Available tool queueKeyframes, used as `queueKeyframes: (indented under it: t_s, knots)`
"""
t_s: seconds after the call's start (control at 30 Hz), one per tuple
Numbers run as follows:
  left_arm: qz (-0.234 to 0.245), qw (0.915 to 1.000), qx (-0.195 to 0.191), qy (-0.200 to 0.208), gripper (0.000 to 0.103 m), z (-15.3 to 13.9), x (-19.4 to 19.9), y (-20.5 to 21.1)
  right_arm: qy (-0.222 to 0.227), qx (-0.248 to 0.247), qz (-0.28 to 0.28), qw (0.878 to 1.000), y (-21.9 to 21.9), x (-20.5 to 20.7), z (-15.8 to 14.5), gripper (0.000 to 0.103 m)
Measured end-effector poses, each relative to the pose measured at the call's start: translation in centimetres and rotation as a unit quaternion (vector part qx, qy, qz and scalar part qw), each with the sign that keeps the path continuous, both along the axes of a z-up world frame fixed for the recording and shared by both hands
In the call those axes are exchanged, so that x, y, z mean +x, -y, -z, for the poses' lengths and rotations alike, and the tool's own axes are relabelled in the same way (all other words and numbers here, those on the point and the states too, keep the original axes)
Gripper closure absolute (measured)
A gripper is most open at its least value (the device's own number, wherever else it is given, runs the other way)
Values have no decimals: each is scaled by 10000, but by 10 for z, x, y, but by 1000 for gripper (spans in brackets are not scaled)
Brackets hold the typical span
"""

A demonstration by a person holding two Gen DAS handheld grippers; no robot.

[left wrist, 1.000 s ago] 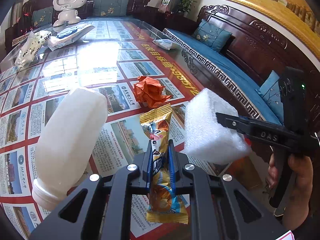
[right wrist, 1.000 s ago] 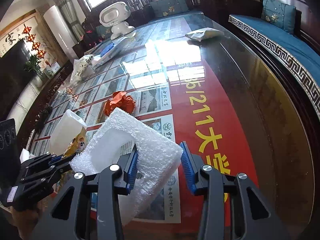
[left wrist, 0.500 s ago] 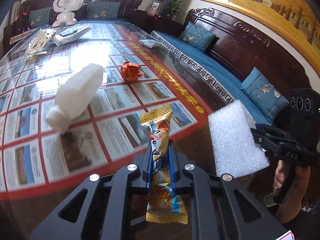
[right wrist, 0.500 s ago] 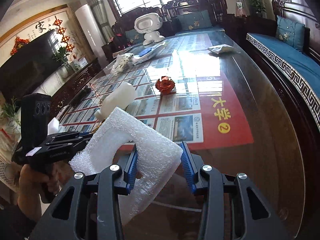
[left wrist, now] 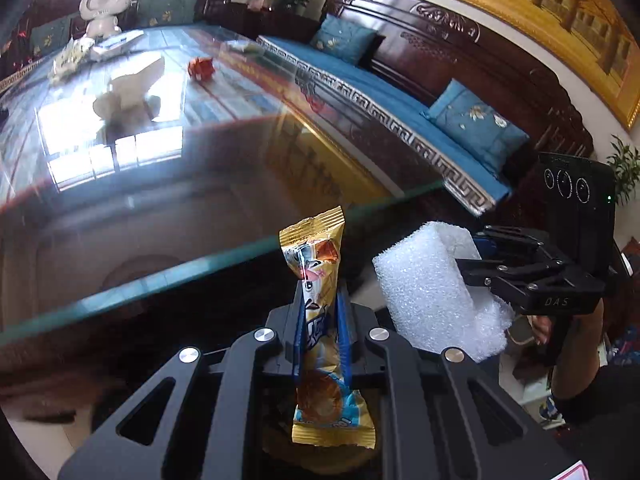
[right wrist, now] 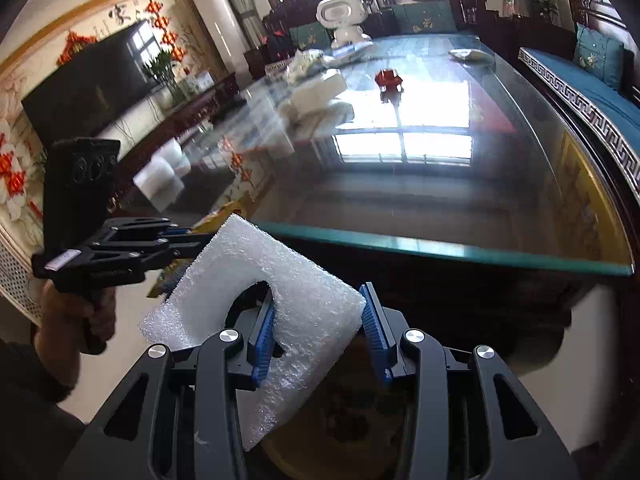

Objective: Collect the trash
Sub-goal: 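Carry both items down over the yellow bin and open both tools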

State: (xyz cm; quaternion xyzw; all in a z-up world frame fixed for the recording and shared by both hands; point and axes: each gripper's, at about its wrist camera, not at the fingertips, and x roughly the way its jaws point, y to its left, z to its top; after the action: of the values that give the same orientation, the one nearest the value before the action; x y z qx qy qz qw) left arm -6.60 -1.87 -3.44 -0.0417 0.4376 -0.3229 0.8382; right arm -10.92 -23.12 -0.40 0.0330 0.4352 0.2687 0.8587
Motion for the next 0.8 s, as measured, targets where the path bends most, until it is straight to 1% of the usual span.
queueKeyframes:
  t_s: [0.1,0.23,0.33,0.37,0.43,0.5,0.57,0.7,0.8]
  knots:
    - [114,9997,64,-197,89,21,-27,3,-337,-145,-65,9993,-1,-24,28,64]
    - [215,9979,132,-598,89,57,-53,7,-828,-318,-72,9960,-5,-43,72,64]
    - [247,9965,247,-757,89,76,-66,7,-1002,-565,-62,9933,-10,-52,98,61]
    - [267,9961,276,-795,89,82,-71,6,-1097,-717,-118,9913,-13,-53,108,60]
    - [283,9952,297,-886,89,90,-76,4,-1173,-873,-59,9892,-16,-55,122,46]
    - [330,9942,400,-947,89,99,-83,6,-1337,-807,-77,9877,-16,-54,131,45]
    - [371,9929,439,-1045,89,106,-85,8,-1441,-568,-44,9879,-13,-53,135,44]
    - [485,9900,539,-1212,89,120,-87,15,-1416,-314,148,9893,-3,-53,134,42]
    - [601,9871,624,-1345,89,132,-87,24,-1373,-155,316,9899,12,-64,133,40]
